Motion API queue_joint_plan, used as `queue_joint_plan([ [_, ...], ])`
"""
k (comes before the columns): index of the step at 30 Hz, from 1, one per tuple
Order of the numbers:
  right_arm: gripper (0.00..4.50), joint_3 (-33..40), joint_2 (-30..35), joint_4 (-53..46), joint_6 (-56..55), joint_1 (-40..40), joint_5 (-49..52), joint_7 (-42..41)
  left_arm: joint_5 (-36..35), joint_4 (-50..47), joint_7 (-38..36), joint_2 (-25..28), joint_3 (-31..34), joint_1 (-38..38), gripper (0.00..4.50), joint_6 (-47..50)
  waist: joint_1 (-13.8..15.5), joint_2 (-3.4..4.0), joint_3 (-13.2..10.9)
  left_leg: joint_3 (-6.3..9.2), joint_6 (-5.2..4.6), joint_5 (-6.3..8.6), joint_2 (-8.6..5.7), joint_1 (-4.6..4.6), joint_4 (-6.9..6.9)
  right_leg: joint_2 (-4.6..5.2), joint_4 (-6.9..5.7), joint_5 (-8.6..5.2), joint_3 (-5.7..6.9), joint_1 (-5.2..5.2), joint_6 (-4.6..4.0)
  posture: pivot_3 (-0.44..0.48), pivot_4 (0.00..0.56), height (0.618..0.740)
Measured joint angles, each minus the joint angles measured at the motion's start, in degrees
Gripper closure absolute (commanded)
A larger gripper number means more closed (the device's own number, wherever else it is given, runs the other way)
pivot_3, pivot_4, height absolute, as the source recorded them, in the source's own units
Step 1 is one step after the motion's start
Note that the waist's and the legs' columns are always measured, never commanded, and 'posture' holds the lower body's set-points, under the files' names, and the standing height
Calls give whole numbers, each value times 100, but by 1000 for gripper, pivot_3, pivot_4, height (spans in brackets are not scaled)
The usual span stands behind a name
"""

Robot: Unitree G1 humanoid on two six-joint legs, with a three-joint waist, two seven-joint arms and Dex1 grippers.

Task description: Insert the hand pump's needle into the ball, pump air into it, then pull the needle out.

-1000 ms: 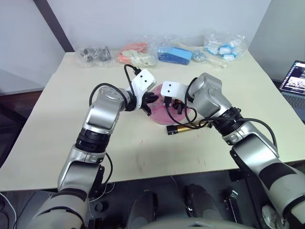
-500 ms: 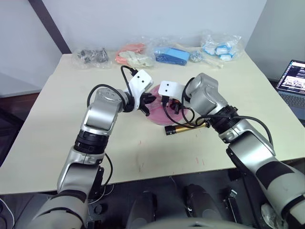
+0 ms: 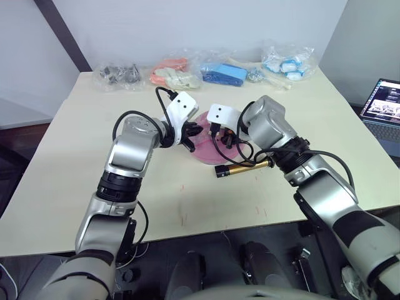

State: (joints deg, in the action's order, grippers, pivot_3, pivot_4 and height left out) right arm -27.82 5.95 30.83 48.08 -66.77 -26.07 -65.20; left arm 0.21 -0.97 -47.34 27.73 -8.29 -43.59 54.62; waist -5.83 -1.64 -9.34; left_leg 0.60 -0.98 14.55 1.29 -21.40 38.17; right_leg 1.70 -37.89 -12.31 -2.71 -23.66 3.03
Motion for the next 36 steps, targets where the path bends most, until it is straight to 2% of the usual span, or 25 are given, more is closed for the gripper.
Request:
queue_joint_plan([
  [7, 4155, 9, -258, 568, -202, -205, 1, 214, 5, -22, 28, 31, 91, 94, 4479, 18, -47, -12, 9, -2, 1, 1, -6, 64, -38, -16, 5, 0, -38, 22, -5, 0, 150, 740],
  [11, 4155, 19, -336, 792, -341, -282, 2, 289, 10, -55, 73, 43, 97, 118, 4479, 46, -77, -15, 20, 4, 1, 1, -5, 71, -46, -23, 5, -4, -41, 23, -12, 0, 150, 740],
  [20, 4155, 34, -333, 612, -300, -180, 2, 279, 10, -57, 89, 63, 102, 147, 4479, 22, -100, -15, 38, 8, 1, 1, -5, 71, -54, -25, 9, -7, -42, 23, -18, 0, 150, 740],
  [22, 3126, 83, -260, 361, -190, -68, 22, 239, 9, -57, 88, 61, 102, 156, 4500, -23, -98, -15, 38, 11, 1, 1, -6, 69, -55, -24, 11, -7, -41, 22, -17, 0, 150, 740],
  [23, 2904, 126, -256, 241, -173, -9, 135, 199, -10, -53, 73, 45, 95, 156, 4500, -48, -96, -13, 36, 11, 1, 1, -6, 68, -57, -24, 12, -7, -41, 21, -17, 0, 150, 740],
  [25, 1828, 84, -256, 20, -87, 105, 190, 189, -33, -45, 62, -36, 54, 148, 4500, -127, -47, 4, 26, 13, 1, 1, -13, 57, -66, -21, 15, -4, -41, 12, -13, 0, 150, 740],
  [27, 956, 74, -137, -362, 99, 206, 214, 162, -37, 19, 61, -51, 39, 132, 4500, -262, 36, 4, 26, 17, 2, 1, -15, 48, -77, -21, 27, -7, -37, 8, -18, 0, 150, 740],
  [33, 956, -94, 530, -1858, 792, 624, 388, -39, -61, 69, -16, -104, -103, 33, 4500, -505, 162, 18, 17, 30, 3, 0, -39, -36, -77, 5, 40, -7, -25, -58, -16, 0, 150, 740],
  [36, 956, -121, 943, -3021, 1248, 884, 580, -108, -166, 160, -47, -154, -149, -19, 4500, -588, 263, 20, 16, 66, 4, -1, -65, -74, -76, 30, 40, -4, 8, -77, -25, 0, 150, 740],
])
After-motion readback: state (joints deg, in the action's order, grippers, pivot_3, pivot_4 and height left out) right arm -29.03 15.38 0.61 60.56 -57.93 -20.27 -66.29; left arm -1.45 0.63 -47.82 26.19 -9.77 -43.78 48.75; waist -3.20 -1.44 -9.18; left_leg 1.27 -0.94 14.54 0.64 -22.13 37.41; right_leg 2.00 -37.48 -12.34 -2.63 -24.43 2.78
